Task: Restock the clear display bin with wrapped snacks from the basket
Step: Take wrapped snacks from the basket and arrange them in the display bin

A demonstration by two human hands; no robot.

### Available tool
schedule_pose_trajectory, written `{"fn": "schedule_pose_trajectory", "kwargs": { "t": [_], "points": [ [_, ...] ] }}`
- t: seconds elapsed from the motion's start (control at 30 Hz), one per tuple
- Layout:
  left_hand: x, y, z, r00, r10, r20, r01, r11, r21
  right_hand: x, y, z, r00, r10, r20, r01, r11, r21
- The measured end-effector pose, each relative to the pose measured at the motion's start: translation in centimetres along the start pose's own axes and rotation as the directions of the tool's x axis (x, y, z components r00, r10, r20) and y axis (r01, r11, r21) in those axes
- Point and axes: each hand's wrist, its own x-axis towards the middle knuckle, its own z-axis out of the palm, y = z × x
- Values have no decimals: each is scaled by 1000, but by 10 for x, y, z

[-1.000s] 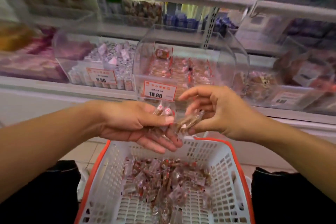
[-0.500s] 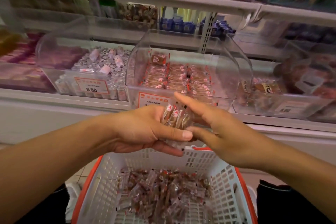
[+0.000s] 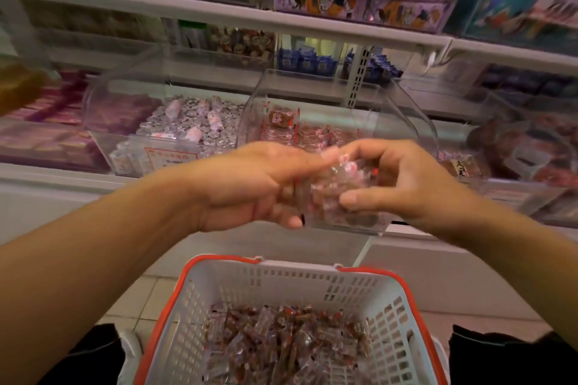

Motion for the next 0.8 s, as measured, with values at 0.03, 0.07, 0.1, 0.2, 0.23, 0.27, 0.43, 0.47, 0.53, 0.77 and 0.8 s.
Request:
{"fn": "schedule_pose_trajectory", "kwargs": {
  "t": [0.03,0.07,0.1,0.2,0.23,0.27,0.43,0.47,0.53,0.77,0.8],
  "points": [
    [-1,6,-6,988,62,-144,-68,997,-38,12,-2,-6,997,25,-74,-22,999,50],
    [-1,9,-12,938,129,-323,-133,991,9,26,-3,-11,989,56,-134,-45,995,89],
    [-1,9,-18,835,213,-508,-157,976,152,43,-1,-16,979,94,-179,-75,991,109],
    [2,-4,-43,472,639,-607,146,623,769,101,16,-22,930,250,-267,-235,968,90],
    [3,-6,-51,457,691,-560,235,513,825,119,25,-22,911,294,-289,-288,955,62],
    [5,-8,-57,492,687,-535,281,456,844,136,34,-20,893,329,-308,-339,941,23],
    [20,-14,-81,690,544,-478,358,317,878,202,81,-3,865,329,-379,-401,907,-129],
    [22,-14,-82,700,543,-463,352,301,886,211,88,0,871,312,-380,-393,906,-158],
    [24,-13,-84,711,546,-443,354,266,897,223,99,1,879,265,-397,-376,897,-232],
    [23,-13,-86,725,567,-390,314,232,921,221,106,-8,983,-48,-178,-134,478,-868],
    [23,-14,-87,724,573,-383,308,228,924,219,107,-8,983,-66,-170,-129,407,-904]
  ]
}}
